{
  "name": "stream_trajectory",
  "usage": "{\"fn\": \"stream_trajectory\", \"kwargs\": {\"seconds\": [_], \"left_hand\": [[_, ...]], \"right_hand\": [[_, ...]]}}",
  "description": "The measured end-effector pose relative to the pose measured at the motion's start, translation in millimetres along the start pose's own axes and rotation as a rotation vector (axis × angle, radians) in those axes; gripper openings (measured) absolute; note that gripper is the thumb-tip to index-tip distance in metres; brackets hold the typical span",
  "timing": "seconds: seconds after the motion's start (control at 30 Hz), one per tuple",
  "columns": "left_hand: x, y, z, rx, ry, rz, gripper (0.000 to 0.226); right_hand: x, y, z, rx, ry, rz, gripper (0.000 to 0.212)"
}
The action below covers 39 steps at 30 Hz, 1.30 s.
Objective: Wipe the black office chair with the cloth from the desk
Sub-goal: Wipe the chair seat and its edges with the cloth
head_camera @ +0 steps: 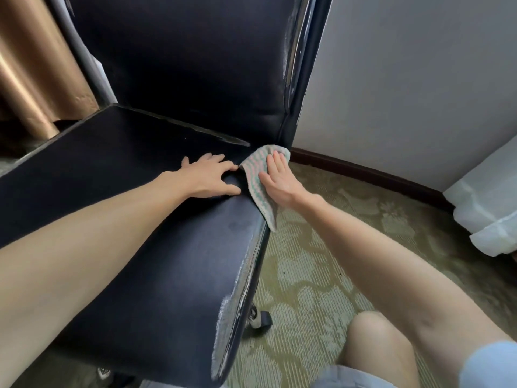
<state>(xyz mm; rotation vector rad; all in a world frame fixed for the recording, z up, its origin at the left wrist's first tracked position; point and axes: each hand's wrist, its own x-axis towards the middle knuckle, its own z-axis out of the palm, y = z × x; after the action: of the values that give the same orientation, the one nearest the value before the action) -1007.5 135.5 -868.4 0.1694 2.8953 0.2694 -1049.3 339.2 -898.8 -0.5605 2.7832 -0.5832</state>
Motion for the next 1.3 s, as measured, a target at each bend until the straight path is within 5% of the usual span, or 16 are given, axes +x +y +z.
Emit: {"fn": "stream_trajectory", "kwargs": {"seconds": [0.1,0.53,0.8,1.3], "left_hand": [[-7,7,4,0.067,0.078,-0.006,0.076],[-7,11,3,-0.030,-0.123,-0.141,0.083],[-11,8,8,-0.032,-0.100,-0.168,0.104],[-6,9,10,0.018,-0.059,-0.169,0.062]], "right_hand": [[9,1,-1,0.033,-0.001,-0.011,0.065],[-67,-16,57,0.560,0.160,-0.035,0.067],[-11,1,21,0.439,0.124,-0.043,0.068],[-34,9,37,0.392,0.128,-0.127,0.075]]}}
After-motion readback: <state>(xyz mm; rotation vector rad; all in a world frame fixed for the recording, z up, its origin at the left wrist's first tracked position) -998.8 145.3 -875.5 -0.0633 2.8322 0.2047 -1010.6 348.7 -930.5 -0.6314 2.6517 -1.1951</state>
